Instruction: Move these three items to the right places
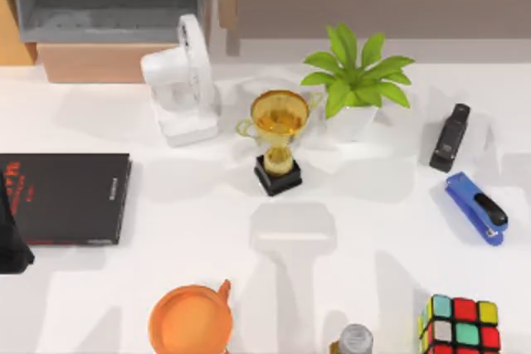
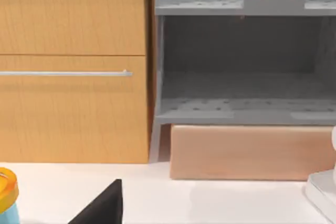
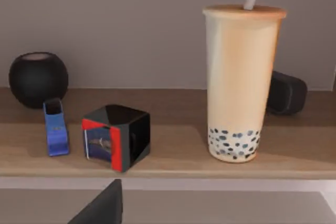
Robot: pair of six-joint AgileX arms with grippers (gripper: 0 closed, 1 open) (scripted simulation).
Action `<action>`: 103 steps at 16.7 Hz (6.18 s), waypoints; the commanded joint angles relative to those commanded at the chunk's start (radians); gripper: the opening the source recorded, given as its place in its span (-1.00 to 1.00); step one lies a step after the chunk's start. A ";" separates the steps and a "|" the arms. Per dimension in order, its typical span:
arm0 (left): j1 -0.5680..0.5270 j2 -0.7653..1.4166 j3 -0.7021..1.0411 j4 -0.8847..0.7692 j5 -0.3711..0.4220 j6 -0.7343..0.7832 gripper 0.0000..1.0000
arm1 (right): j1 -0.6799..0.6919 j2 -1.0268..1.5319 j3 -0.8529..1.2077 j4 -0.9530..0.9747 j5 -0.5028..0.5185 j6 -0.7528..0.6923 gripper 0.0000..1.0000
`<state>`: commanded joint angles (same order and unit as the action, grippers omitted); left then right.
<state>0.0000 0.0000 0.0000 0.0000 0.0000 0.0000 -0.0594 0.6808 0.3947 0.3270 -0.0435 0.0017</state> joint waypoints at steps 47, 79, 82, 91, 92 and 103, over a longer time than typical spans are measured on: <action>0.000 0.000 0.000 0.000 0.000 0.000 1.00 | -0.066 1.356 0.952 0.372 -0.042 0.003 -0.66; 0.000 0.000 0.000 0.000 0.000 0.000 1.00 | -0.245 1.106 0.585 0.597 -0.103 0.057 -1.00; 0.000 0.000 0.000 0.000 0.000 0.000 1.00 | -0.371 1.183 0.560 0.750 -0.186 0.074 -1.00; 0.000 0.000 0.000 0.000 0.000 0.000 1.00 | -0.479 1.419 0.513 0.888 -0.453 0.015 -1.00; 0.000 0.000 0.000 0.000 0.000 0.000 1.00 | -0.479 1.419 0.513 0.888 -0.453 0.015 -1.00; 0.000 0.000 0.000 0.000 0.000 0.000 1.00 | -0.479 1.524 0.510 0.996 -0.452 0.014 -1.00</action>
<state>0.0000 0.0000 0.0000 0.0000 0.0000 0.0000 -0.5387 2.2051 0.9046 1.3234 -0.4955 0.0153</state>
